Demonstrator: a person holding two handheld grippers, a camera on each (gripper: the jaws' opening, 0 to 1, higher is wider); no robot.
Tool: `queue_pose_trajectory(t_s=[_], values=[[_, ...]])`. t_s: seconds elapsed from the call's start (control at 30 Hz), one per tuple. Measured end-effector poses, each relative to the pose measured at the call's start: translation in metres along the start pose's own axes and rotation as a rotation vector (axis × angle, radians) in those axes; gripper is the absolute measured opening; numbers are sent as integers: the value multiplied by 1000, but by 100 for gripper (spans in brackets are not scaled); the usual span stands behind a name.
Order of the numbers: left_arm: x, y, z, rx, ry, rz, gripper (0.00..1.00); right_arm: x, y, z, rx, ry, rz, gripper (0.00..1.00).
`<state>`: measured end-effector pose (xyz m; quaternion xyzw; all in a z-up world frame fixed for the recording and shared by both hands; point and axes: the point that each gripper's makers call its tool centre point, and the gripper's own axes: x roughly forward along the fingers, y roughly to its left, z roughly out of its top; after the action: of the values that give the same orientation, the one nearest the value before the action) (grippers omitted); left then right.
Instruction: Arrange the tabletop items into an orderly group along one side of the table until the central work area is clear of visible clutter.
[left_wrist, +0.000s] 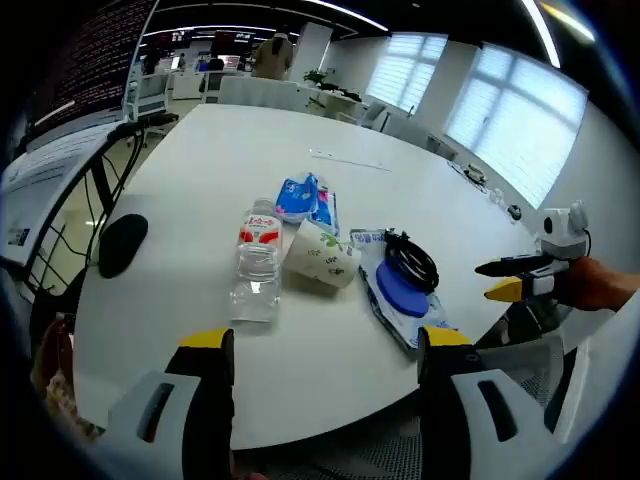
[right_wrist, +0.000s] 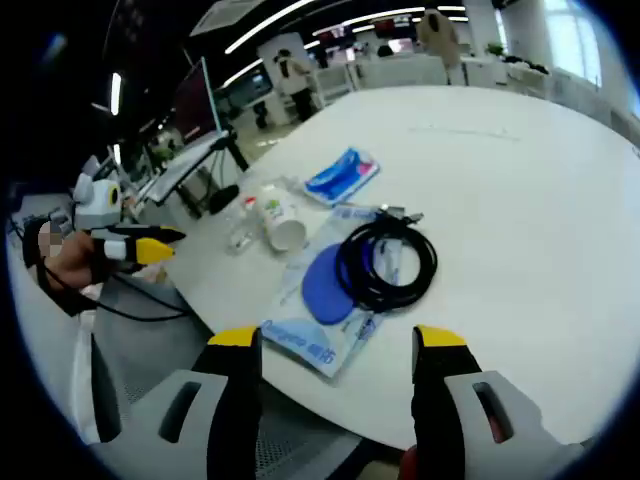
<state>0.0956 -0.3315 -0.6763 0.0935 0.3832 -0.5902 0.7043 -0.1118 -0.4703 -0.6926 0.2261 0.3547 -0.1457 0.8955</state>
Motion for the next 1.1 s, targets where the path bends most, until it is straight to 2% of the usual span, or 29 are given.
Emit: queue_pose_trajectory(t_s=[0.6,0.93,1.1], values=[[1,-1,-4,-4,11,-16,75,-7,-5,1,25,-8,-31,57],[0,1,-3,16,28,-25,73,-6,3,4,58,-41,-37,56],[-1,4,-1,2,29,-22,73,-5,4,6,94,-61,-41,56]])
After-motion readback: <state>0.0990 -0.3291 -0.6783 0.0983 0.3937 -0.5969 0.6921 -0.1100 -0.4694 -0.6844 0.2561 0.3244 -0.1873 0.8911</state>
